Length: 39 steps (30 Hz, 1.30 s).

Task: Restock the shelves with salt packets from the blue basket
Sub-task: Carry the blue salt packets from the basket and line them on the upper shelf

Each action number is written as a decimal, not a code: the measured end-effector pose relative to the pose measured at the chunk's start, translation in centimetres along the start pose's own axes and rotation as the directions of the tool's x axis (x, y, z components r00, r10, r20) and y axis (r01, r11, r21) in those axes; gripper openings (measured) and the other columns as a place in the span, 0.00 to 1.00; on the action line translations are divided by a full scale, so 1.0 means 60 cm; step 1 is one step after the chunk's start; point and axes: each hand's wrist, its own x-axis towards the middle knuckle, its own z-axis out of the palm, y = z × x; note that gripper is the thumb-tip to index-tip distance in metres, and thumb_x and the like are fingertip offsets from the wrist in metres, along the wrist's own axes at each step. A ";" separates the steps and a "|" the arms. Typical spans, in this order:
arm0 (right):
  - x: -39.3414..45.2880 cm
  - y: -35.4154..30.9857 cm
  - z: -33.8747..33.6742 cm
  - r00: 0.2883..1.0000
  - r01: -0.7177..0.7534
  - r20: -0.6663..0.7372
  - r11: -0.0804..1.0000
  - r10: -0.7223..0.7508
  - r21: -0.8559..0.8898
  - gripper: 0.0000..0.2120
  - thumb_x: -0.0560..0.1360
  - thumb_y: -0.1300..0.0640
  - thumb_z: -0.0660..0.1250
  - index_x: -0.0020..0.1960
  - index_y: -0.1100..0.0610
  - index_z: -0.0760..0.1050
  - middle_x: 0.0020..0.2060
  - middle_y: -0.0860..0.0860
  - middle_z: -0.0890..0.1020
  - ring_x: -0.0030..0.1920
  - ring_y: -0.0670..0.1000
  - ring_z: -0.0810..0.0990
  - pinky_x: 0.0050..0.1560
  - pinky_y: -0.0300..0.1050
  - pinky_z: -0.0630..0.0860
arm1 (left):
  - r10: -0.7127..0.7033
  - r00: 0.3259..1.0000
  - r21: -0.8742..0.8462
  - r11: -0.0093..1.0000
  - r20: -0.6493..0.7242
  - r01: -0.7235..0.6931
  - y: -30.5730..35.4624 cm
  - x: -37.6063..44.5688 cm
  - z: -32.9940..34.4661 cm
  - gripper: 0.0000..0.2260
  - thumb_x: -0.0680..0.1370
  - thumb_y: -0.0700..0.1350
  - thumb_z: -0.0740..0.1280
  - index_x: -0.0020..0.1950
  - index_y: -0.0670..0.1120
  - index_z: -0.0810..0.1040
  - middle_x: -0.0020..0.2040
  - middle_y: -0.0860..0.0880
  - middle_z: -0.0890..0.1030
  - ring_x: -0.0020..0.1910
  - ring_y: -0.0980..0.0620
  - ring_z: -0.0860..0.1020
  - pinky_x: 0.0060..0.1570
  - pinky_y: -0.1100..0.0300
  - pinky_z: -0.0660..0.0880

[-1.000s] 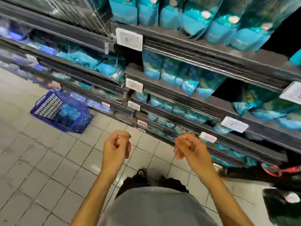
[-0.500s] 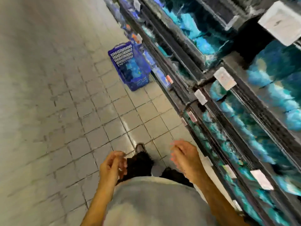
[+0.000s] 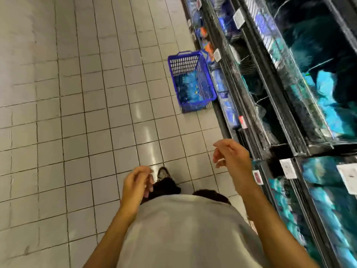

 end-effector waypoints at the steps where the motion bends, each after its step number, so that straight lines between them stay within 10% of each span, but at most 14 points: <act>1: 0.010 -0.007 0.010 1.000 -0.005 -0.014 1.000 0.005 -0.007 0.06 0.79 0.63 0.67 0.45 0.59 0.80 0.31 0.53 0.80 0.32 0.52 0.79 0.29 0.43 0.74 | 0.005 1.000 -0.003 1.000 0.029 -0.005 0.024 0.027 -0.001 0.09 0.84 0.40 0.62 0.49 0.40 0.80 0.34 0.45 0.80 0.29 0.50 0.75 0.24 0.60 0.67; 14: 0.186 -0.047 0.000 0.977 -0.111 -0.185 0.994 0.104 -0.027 0.05 0.80 0.70 0.63 0.50 0.70 0.77 0.33 0.60 0.77 0.31 0.55 0.76 0.31 0.47 0.69 | 0.052 0.987 0.077 0.995 0.149 -0.064 0.268 0.381 0.052 0.10 0.84 0.44 0.61 0.52 0.42 0.80 0.39 0.45 0.79 0.34 0.48 0.76 0.28 0.60 0.69; 28: 0.646 -0.280 0.123 0.998 -0.056 0.014 0.998 0.056 -0.043 0.07 0.81 0.62 0.64 0.45 0.60 0.78 0.27 0.50 0.79 0.27 0.49 0.75 0.26 0.40 0.71 | -0.026 0.991 0.153 0.987 -0.133 0.046 0.456 0.611 0.089 0.09 0.84 0.41 0.62 0.51 0.42 0.81 0.37 0.49 0.82 0.31 0.53 0.78 0.26 0.62 0.72; 39: 0.841 -0.279 0.220 0.933 -0.199 -0.282 0.974 0.222 0.106 0.05 0.80 0.63 0.64 0.49 0.54 0.72 0.28 0.51 0.79 0.27 0.48 0.76 0.26 0.41 0.70 | -0.172 0.957 0.296 0.950 0.233 0.098 0.560 0.920 0.222 0.13 0.85 0.39 0.58 0.47 0.40 0.81 0.33 0.49 0.81 0.27 0.53 0.76 0.21 0.62 0.68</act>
